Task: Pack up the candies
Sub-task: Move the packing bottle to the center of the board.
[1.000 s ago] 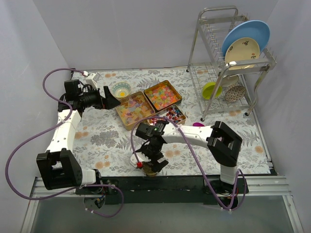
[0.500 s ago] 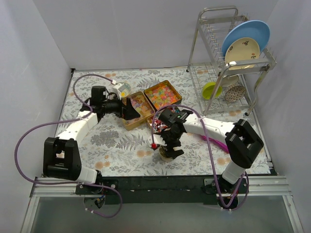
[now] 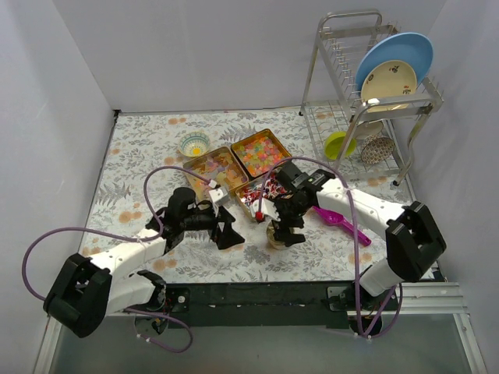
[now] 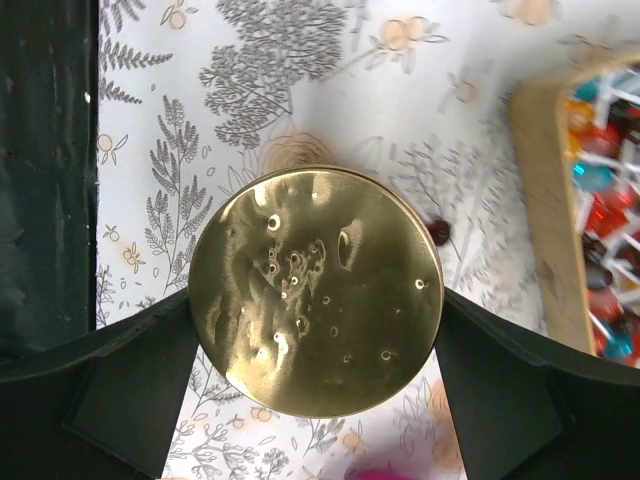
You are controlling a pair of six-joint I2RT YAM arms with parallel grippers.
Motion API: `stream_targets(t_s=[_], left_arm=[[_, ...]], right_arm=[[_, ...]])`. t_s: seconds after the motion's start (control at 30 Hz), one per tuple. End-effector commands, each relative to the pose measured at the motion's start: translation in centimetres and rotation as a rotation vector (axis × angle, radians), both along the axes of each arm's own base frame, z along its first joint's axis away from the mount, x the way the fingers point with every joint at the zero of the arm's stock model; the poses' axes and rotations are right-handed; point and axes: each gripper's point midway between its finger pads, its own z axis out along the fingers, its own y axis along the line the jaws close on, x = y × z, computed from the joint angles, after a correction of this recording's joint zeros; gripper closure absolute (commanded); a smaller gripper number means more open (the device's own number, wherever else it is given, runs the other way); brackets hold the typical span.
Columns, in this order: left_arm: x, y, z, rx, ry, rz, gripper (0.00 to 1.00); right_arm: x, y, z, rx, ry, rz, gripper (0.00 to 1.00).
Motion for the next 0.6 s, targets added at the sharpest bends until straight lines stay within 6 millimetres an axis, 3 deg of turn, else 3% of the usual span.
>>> stream_targets(t_s=[0.0,0.03,0.1,0.23,0.37,0.53,0.57], left_arm=[[-0.9,-2.3,0.4,-0.067,-0.175,-0.084,0.02],[-2.1,-3.2,-0.2,-0.067,-0.194,-0.134,0.02],[-2.0,-4.2,-0.1,-0.084,-0.265,-0.148,0.02],[-2.1,-5.4,-2.4,-0.089,-0.258,-0.143,0.02],[-1.1,-5.9,-2.5,-0.132,-0.297,-0.094,0.02],[-2.4,-7.0,-3.5,-0.169,-0.302,-0.148,0.02],[-2.4,-7.3,-2.9,-0.201,-0.33,-0.156,0.02]], right_arm=[[0.3,1.6,5.0,0.158,0.027,-0.087,0.02],[0.2,1.7,5.2,0.165,0.031,-0.088,0.02],[-0.1,1.7,4.8,0.159,0.057,-0.101,0.02],[-1.1,0.8,2.7,0.113,0.102,-0.087,0.02],[-1.4,0.1,1.2,0.088,0.105,-0.091,0.02],[-1.4,0.3,0.3,0.1,0.11,-0.113,0.02],[-1.2,0.4,0.1,0.104,0.101,-0.113,0.02]])
